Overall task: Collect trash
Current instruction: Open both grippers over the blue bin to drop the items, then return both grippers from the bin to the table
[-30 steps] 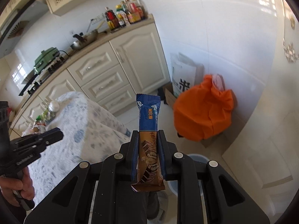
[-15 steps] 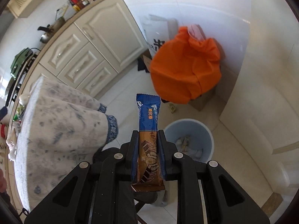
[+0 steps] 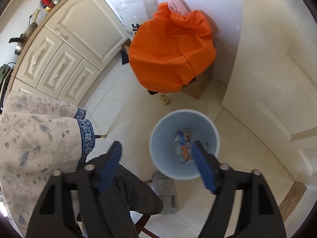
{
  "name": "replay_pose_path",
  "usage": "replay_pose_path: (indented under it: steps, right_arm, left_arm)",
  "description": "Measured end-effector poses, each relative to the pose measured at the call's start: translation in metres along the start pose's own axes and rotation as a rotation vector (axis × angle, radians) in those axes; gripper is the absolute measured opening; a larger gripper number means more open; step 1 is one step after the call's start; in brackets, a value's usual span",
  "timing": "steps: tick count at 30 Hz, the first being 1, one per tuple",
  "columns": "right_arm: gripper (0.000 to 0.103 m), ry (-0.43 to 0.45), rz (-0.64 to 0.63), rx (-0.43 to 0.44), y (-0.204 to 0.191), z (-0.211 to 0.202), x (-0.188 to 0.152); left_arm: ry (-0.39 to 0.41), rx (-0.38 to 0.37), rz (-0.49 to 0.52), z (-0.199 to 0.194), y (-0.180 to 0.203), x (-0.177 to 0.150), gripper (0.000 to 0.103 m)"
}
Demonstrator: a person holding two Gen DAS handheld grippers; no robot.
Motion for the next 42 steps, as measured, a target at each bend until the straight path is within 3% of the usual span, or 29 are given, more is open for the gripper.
replay_pose_path:
  steps: [4,7,16,26,35,42]
  right_arm:
    - [0.096,0.029,-0.006,0.009,-0.017,-0.015,0.008]
    - [0.099,0.075,-0.038,0.053,-0.054,-0.038,0.020]
    - [0.103,0.221,-0.243,0.263,-0.220,-0.117,0.043]
    - [0.103,0.285,-0.500,0.467,-0.396,-0.174,0.009]
    - [0.103,0.288,-0.621,0.541,-0.475,-0.190,-0.020]
    - [0.103,0.267,-0.724,0.554,-0.520,-0.180,-0.051]
  left_arm:
    - [0.020,0.024,-0.036,-0.016,-0.021,-0.002,0.100]
    - [0.047,0.052,-0.074,-0.036,-0.042,-0.004,0.100]
    - [0.163,0.197,-0.174,-0.120,-0.127,-0.018,0.102]
    - [0.240,0.363,-0.276,-0.209,-0.214,-0.046,0.102]
    - [0.277,0.492,-0.346,-0.266,-0.270,-0.072,0.102]
    - [0.237,0.571,-0.368,-0.276,-0.310,-0.103,0.102]
Point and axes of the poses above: each gripper's, at about its wrist camera, not at the fingertips, and z roughly the way its jaws point, y to its right, x to its top, the point moved 10 cm from there along z, roughly the way its jaws point, and after that the axes turned 12 degrees about y, right-handed, at the moved point
